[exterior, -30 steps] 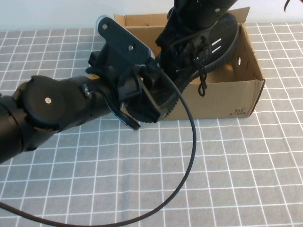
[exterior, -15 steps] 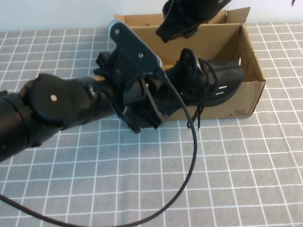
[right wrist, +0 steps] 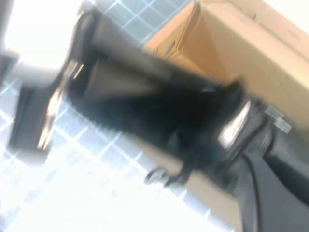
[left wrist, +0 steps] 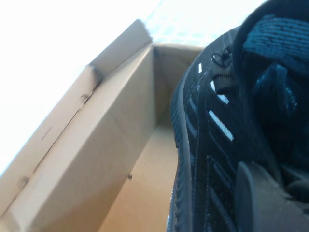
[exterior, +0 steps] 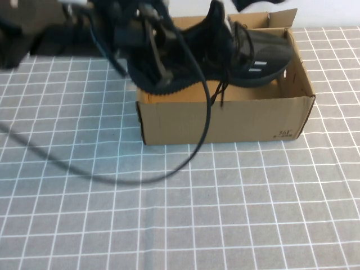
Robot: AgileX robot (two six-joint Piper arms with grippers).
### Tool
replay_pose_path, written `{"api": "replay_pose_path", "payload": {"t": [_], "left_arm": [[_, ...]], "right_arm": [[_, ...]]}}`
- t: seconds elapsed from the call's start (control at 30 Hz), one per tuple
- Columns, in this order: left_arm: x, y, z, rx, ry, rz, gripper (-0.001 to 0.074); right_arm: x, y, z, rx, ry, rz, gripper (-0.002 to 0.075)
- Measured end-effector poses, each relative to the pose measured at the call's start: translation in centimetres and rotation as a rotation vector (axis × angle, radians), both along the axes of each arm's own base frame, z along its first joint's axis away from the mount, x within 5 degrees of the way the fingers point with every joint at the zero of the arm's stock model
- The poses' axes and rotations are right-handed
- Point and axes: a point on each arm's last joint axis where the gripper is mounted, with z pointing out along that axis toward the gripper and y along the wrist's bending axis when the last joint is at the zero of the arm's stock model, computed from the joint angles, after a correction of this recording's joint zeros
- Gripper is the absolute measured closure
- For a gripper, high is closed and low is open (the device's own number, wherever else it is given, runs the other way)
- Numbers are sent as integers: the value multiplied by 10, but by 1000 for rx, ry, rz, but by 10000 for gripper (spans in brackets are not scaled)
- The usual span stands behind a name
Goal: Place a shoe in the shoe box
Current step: Place the shoe in the shoe box
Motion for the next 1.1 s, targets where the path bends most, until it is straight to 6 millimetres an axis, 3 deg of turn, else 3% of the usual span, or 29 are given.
{"api": "replay_pose_path", "payload": {"t": [0.2,0.43,0.6,0.83,1.1], "left_arm": [[45,-5,2,37,33,-89,714],[103,-15,-22,68,41,-134,714],[134,-25,-45,76,42,-151,714],[161,-36,-74,35,64,-162,714],[173,-40,-100,24,95,-147,714]], "right_arm": [[-25,-24,-9,-24,45,-75,739],[-59,-51,-20,-21,91,-131,741],[-77,-68,-32,-31,116,-167,742],[-92,-79,-47,-55,143,-177,742],[-98,-84,-49,-55,142,-177,742]]}}
